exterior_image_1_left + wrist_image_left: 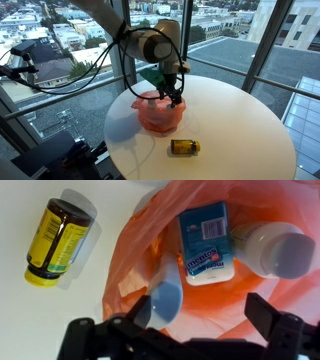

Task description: Move the white and blue bottle from the plastic bag to the table

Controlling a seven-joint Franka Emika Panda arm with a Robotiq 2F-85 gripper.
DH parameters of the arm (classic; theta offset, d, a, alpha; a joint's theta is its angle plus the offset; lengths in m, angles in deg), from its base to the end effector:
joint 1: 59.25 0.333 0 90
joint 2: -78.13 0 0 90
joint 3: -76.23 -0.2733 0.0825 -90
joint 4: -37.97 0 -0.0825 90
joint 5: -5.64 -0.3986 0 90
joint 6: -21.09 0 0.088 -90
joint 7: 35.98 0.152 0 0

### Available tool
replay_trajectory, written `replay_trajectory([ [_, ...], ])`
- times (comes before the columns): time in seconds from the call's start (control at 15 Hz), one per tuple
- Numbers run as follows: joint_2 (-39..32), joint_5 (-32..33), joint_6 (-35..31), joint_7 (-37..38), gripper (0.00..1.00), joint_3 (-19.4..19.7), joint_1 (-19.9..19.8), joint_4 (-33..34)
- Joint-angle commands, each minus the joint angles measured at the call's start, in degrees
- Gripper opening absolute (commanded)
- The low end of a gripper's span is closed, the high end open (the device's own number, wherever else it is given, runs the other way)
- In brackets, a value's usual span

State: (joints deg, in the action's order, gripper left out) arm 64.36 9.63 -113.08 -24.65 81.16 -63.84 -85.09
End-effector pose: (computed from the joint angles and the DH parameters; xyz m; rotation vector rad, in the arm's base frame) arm 0.5506 -0.0973 0.1893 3.0334 -0.4774 -0.0689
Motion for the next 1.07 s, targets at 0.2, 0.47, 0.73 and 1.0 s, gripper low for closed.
replay_trajectory([
  [0.2,-2.1,-1.2,-2.1,-0.4,1.00,0.6,0.0,0.9],
  [0.47,-2.7,-1.1,-2.5,-0.3,1.00,0.8,0.1,1.0],
  [0.73,-2.6,-1.0,-2.7,-0.5,1.00,0.8,0.1,0.9],
  [1.0,-2.7,-1.1,-2.8,-0.5,1.00,0.8,0.1,1.0],
])
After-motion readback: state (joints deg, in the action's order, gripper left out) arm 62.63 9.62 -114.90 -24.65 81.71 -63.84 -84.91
